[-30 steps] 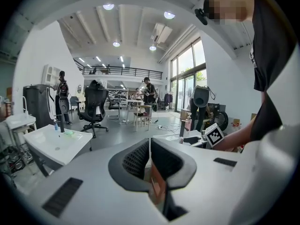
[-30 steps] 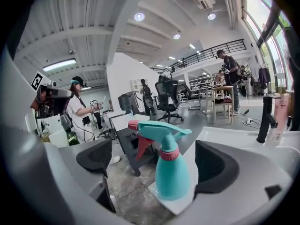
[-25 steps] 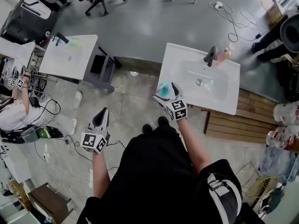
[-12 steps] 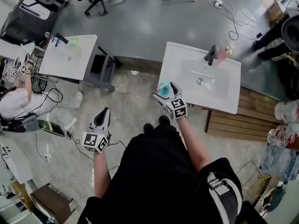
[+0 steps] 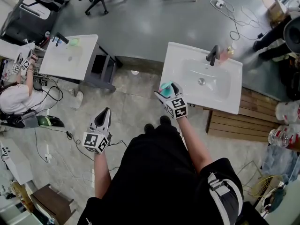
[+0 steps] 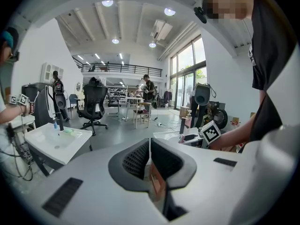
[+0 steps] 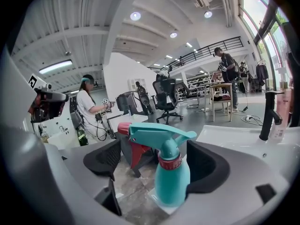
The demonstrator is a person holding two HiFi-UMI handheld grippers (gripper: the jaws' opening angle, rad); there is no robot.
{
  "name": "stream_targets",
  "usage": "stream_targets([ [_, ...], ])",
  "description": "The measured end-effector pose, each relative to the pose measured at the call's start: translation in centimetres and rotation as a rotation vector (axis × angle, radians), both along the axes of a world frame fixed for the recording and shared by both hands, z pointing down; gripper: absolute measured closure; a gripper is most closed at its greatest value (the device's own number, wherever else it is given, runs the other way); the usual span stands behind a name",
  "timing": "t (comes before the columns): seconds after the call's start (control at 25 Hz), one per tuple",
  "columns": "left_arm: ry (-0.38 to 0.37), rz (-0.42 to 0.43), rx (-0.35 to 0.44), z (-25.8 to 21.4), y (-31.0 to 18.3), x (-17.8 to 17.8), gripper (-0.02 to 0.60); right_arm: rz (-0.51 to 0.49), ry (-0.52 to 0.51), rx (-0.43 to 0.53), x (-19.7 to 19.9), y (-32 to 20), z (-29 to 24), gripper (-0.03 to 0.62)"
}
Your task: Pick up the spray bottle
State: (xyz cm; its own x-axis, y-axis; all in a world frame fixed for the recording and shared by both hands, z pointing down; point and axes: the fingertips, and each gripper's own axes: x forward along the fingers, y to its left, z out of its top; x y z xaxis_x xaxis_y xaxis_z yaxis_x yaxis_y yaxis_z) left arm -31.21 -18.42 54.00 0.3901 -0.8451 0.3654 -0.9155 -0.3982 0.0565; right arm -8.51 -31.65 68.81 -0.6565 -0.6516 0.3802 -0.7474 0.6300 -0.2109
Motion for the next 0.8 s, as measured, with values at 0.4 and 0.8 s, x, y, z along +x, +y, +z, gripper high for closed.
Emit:
stream_targets([
  [0.4,-0.003,0.005,-0.008,0.1,0.2,-0.9,0.551,0.045,-0.047,-0.005,-0.2,-0.4,-0.5,0.201],
  [0.8,-0.011,0.013,-0.012,0.3,0.4,-1.6,0.551,0.085,-0.050,0.002,0.2,-0.7,-0.3,0.244],
])
